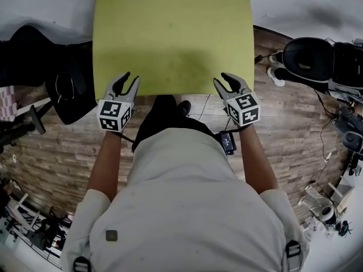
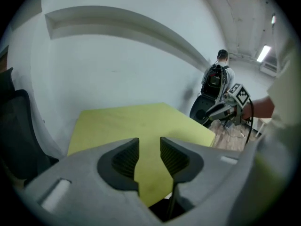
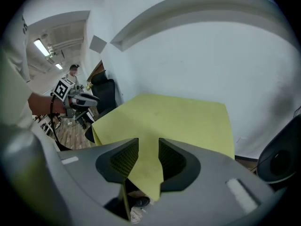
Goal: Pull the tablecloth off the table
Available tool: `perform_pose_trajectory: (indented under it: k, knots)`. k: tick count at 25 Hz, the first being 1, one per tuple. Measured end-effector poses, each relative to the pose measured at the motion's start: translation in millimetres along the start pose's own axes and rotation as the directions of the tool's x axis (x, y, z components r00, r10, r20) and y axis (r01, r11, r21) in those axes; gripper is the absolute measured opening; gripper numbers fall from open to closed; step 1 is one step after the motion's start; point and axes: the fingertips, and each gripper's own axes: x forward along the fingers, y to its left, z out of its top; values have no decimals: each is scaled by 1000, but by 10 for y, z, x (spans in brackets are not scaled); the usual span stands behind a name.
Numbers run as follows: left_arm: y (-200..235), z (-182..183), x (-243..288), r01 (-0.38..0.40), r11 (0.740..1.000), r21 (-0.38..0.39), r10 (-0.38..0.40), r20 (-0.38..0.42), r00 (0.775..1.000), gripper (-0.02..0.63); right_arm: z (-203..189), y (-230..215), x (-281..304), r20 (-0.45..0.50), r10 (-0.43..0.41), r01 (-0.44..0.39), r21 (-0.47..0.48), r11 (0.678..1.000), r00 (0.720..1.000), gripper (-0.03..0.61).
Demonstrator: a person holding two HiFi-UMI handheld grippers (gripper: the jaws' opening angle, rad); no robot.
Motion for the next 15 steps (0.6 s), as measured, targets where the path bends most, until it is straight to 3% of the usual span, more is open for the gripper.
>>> perform_pose_trajectory:
  k: [5, 15]
  knots:
    - [316, -355, 228, -40, 997, -61, 34, -96, 995, 194, -331, -148, 331, -112, -4, 8, 38, 999, 994, 217]
    - [714, -1014, 539, -126, 990, -68, 104, -271, 957, 287, -1020, -342, 776, -311, -63, 78, 36, 996, 948, 328]
